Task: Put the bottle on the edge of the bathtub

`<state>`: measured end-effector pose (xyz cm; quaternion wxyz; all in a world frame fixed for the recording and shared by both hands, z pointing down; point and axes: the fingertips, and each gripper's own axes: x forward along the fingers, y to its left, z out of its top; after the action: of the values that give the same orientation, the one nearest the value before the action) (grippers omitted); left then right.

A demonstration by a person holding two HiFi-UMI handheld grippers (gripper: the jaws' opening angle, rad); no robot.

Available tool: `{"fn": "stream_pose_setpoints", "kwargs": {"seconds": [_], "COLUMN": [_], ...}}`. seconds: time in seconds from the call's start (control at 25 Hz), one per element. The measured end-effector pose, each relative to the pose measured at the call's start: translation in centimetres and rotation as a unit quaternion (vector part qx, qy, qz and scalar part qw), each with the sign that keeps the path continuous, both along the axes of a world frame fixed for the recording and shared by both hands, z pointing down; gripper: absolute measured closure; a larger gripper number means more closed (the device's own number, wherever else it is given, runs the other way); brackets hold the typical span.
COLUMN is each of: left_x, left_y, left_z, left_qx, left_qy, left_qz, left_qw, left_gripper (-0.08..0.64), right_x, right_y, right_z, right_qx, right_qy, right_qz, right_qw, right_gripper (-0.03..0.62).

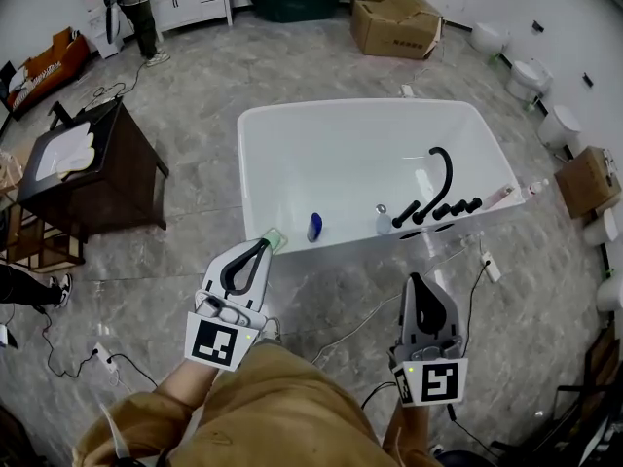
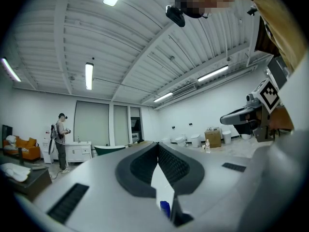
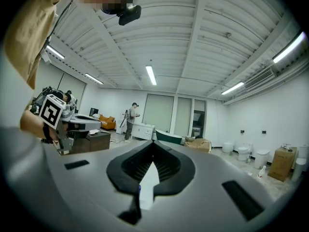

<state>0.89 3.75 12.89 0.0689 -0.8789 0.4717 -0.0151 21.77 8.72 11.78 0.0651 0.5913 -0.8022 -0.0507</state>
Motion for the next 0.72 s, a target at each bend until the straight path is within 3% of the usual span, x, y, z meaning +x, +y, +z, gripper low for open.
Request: {"fn": "stream_pose_setpoints", "kwargs": {"seconds": [0.72], "left_x": [-3.2], "left_y": [0.3], "left_z": [0.8], "left_qx": [-0.009], "left_qy": [-0.002], "left_qz": [-0.018], "left_qw": [0.9998], "left_gripper": [0.552], "right_x": [-3.4], "right_y": [-1.1], "right_z": [-0.4], "right_qx": [0.002], "right_qy": [-0.005], "right_qz": [-0.029], "right_qw": [1.0], "right_gripper": [0.588]}}
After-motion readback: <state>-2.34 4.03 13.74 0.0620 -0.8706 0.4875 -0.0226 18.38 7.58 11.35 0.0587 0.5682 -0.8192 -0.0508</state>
